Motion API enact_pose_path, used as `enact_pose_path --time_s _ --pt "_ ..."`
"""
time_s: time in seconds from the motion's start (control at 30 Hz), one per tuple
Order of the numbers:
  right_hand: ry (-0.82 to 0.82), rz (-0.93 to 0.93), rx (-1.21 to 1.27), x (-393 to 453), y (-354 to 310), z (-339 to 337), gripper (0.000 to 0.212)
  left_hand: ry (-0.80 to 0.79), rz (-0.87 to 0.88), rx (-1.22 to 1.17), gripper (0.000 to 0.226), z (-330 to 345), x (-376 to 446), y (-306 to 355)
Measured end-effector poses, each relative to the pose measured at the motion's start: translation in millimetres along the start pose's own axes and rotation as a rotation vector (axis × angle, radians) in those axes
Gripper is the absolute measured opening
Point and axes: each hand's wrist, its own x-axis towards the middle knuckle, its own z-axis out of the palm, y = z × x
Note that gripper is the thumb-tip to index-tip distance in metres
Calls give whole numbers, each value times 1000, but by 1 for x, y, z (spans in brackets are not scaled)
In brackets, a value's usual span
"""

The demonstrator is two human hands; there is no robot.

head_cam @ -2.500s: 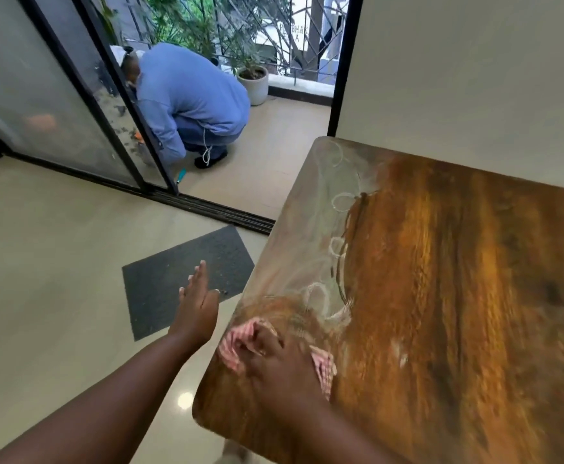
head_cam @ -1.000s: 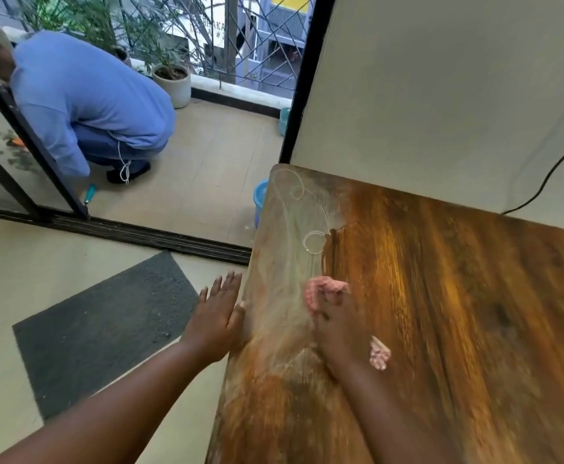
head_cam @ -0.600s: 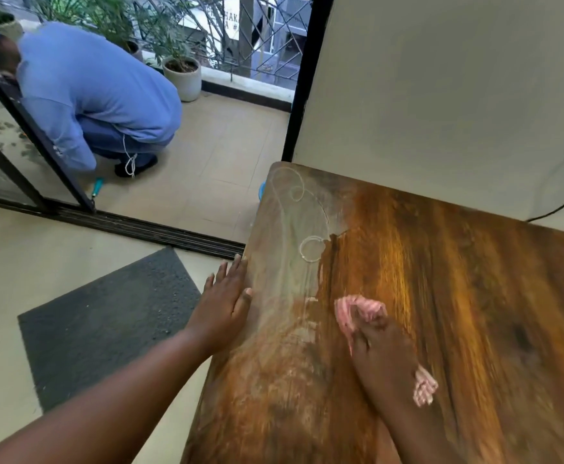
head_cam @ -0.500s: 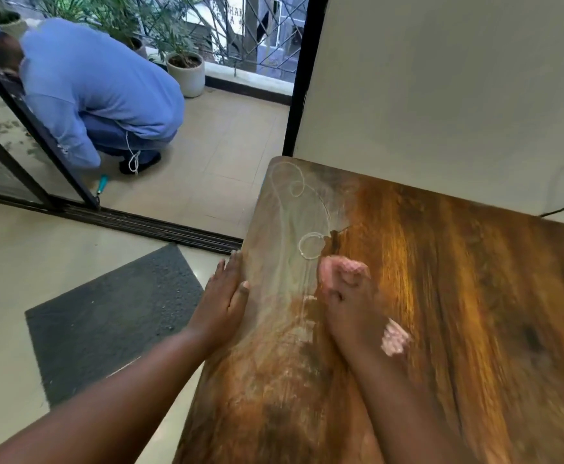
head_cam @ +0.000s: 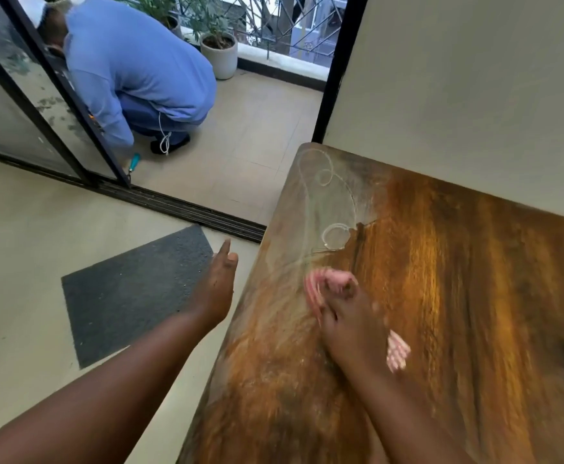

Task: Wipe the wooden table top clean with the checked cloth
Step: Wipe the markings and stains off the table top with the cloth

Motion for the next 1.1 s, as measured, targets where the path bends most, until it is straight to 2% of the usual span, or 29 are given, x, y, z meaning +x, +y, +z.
enact_pose_path --time_s 0.07,0.1,0.2,0.27,0.33,0.43,0.57,0.63,0.7,0.77,0.83,0.9,0.97,1.1 --pt "-30 45 69 29 -35 6 40 -11 0 15 74 0 -6 -5" --pt "-51 11 82 29 -52 8 40 -13 -2 11 75 0 -8 -7" --pt "-186 -219 124 -21 -81 14 45 7 -5 -59 72 -3 -15 -6" --pt "-208 -461 76 -70 -72 16 46 17 -19 -82 62 -9 -16 -6" --pt "-283 -583 65 -99 -56 8 47 0 -16 -7 56 -16 -18 -8" --pt "-290 -592 2 -82 -34 8 44 -55 23 184 58 -24 -25 -11" --pt "-168 -274 40 -15 -64 14 38 -126 133 443 64 -26 -37 -14" --pt "-147 -203 40 -9 -84 19 42 -145 180 483 70 -24 -42 -17" --pt "-176 -282 63 -36 -93 22 41 -150 200 482 70 -24 -44 -21" --pt "-209 -463 42 -84 -87 25 41 -151 198 491 70 -25 -43 -23" --pt "-269 -636 33 -121 -65 23 47 -157 203 536 71 -28 -41 -23" --pt "-257 -706 4 -126 -40 17 47 -187 229 640 74 -30 -40 -24" --pt "-185 -608 -43 -103 -20 12 37 -219 266 746 79 -30 -40 -24" --pt "-26 -114 -25 -10 0 4 36 -251 336 882 84 -23 -41 -19"
